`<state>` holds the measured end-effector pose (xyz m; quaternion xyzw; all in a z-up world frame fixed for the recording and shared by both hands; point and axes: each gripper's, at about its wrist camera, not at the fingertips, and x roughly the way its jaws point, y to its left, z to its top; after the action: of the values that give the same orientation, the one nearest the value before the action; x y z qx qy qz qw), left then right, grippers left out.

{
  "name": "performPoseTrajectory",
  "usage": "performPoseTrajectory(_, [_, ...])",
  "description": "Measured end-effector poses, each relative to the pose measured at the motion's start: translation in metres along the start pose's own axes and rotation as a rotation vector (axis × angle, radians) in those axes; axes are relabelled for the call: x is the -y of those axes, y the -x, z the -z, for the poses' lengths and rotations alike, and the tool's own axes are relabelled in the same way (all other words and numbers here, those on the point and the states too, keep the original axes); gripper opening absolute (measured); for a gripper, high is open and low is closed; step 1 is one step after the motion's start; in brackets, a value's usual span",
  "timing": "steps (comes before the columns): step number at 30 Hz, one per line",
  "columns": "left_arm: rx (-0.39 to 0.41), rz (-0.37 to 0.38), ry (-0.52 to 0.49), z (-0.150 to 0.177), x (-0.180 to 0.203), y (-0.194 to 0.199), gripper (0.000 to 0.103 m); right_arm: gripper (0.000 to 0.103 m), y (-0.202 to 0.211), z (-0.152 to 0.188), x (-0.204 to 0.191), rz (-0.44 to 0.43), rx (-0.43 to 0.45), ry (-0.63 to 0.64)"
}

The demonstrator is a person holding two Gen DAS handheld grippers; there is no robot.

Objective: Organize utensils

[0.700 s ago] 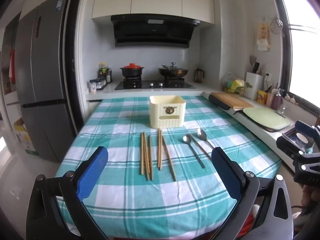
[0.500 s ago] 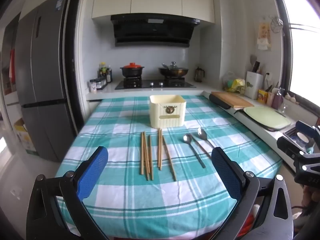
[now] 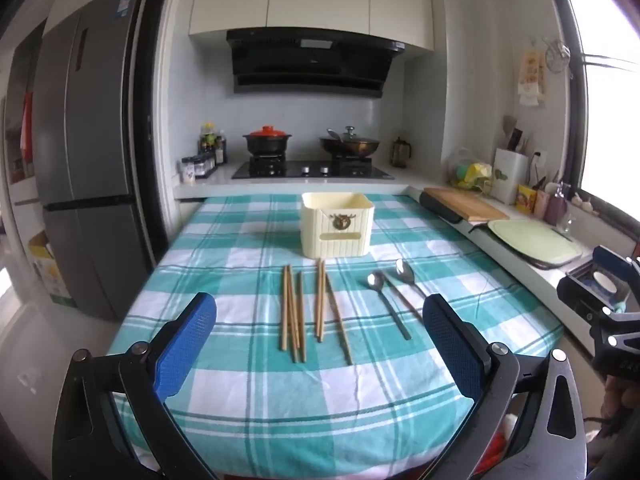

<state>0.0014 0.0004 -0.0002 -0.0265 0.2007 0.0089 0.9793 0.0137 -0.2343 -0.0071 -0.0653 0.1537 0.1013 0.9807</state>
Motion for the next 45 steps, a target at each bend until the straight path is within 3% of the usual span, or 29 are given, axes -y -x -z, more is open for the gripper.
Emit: performPoseTrajectory(45, [0.003,0.004,0.012,-0.0016,0.0005,-0.0053,0.103,0.103,-0.0003,-0.0005,-0.001,-0.015,0.008,-0.006])
